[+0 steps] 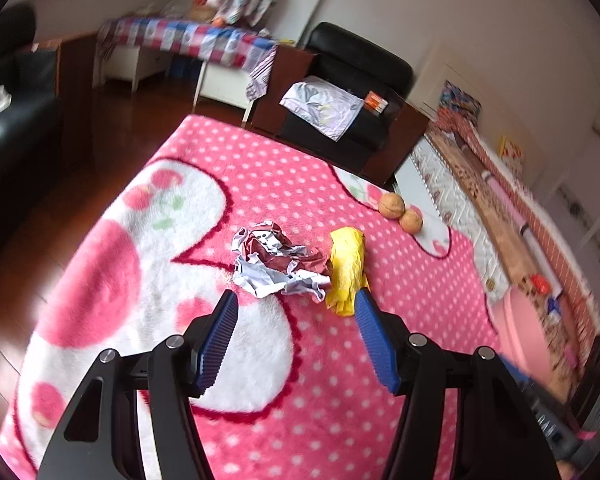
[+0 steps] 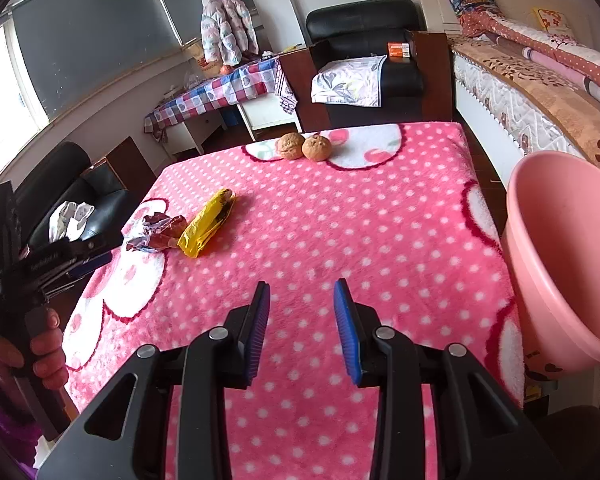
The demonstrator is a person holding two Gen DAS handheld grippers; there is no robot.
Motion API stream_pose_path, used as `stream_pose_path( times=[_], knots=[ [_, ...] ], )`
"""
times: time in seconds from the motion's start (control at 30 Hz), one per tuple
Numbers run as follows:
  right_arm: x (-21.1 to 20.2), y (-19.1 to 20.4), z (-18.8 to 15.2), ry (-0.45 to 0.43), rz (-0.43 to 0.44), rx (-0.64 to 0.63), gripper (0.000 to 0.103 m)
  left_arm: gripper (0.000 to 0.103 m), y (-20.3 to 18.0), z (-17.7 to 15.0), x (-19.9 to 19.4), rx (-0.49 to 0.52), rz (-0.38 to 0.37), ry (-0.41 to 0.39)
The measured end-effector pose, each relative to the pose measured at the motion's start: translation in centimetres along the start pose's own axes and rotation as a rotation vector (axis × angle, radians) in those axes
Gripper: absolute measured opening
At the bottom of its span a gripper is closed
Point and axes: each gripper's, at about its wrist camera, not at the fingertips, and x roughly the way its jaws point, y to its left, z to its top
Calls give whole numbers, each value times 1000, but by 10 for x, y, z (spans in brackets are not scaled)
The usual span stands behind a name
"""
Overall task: Collect trash
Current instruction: 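Move both tools back over the table toward the foil and yellow wrappers, then grasp the crumpled foil wrapper with the left tool while the right tool grasps the yellow wrapper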
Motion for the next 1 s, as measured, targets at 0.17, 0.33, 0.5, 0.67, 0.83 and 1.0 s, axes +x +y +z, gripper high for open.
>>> stream_pose_path(
  times=[0.17,0.33,0.5,0.67,0.83,1.0],
  knots=[
    [6,8,1,11,2,-26,34,60,14,9,18,-137,-3,31],
    [14,24,6,24,20,-70,34,53,26,13,39,-229,1,86],
    [28,46,17,41,69,-106,34,10,40,11,49,-244,2,125],
    [53,67,33,77,125,-110,34,8,53,12,29,-234,-7,56],
    [93,83,47,165,146,-60,34,8,58,15,3,-195,12,-19],
    [122,92,51,209,112,-16,34,8,61,13,-14,-155,17,-55]
  ],
)
